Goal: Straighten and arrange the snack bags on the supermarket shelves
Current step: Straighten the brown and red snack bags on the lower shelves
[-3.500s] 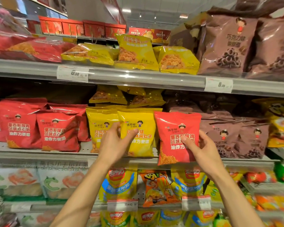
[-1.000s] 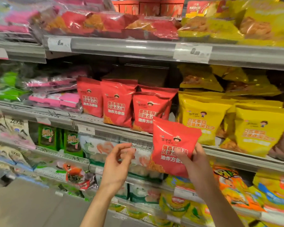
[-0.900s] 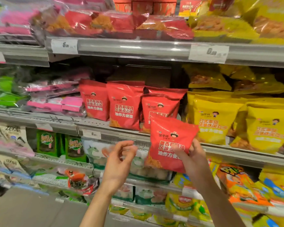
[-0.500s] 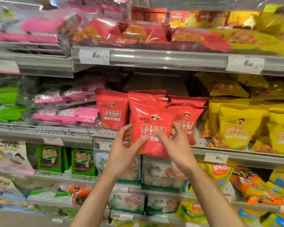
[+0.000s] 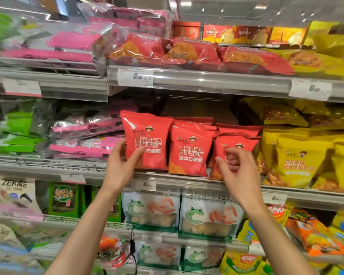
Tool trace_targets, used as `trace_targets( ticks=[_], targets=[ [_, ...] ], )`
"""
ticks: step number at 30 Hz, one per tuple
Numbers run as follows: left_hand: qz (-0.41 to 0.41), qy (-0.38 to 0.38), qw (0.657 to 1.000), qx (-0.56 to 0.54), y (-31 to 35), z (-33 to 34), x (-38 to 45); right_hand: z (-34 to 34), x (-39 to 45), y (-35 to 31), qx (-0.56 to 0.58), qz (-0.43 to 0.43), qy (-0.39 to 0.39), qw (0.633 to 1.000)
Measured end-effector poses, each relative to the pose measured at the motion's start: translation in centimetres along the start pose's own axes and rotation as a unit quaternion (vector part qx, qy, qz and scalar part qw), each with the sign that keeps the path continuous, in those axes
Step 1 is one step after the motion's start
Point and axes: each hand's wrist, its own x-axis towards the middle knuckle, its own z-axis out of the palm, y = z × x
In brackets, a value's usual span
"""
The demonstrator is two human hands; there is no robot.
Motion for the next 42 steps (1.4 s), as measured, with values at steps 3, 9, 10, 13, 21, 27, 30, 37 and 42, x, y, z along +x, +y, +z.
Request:
trace_targets(
  ticks=[3,9,10,13,21,27,30,37,42],
  targets=[
    [-0.004,-0.015,0.999,0.048,-1.1,-0.2,1.2,0.1,-0.3,0.9,-0.135,-0.038,0.05,0.989],
    [-0.004,-0.061,0.993,0.102,-2.8,0.5,1.4,1.4,-0.7,2.0,-0.167,-0.074,0.035,0.983],
    [0.002,-0.067,0.992,0.111,-2.8,0.5,1.5,1.6,-0.8,2.2,-0.169,-0.077,0.032,0.982],
    [0.015,-0.068,0.989,0.134,-2.5,0.7,1.9,2.0,-0.8,2.3,-0.178,-0.074,0.028,0.981],
    [-0.001,-0.028,0.984,0.178,-2.0,0.5,1.6,1.4,-0.9,2.2,-0.149,-0.071,0.023,0.986],
    [-0.015,0.053,0.983,0.176,-1.8,-0.6,-0.7,-0.1,-1.4,2.7,-0.103,-0.039,0.046,0.993],
    [-0.017,0.084,0.985,0.149,-1.6,-1.0,-2.1,-0.7,-1.7,3.3,-0.071,-0.009,0.06,0.996],
    [-0.063,-0.02,0.997,0.026,-2.3,1.3,-7.1,-1.5,-5.3,5.2,0.11,0.115,0.035,0.987],
    [-0.101,-0.089,0.991,-0.015,-3.3,5.1,-11.2,-3.0,-9.5,8.8,0.129,0.204,-0.008,0.97]
  ],
)
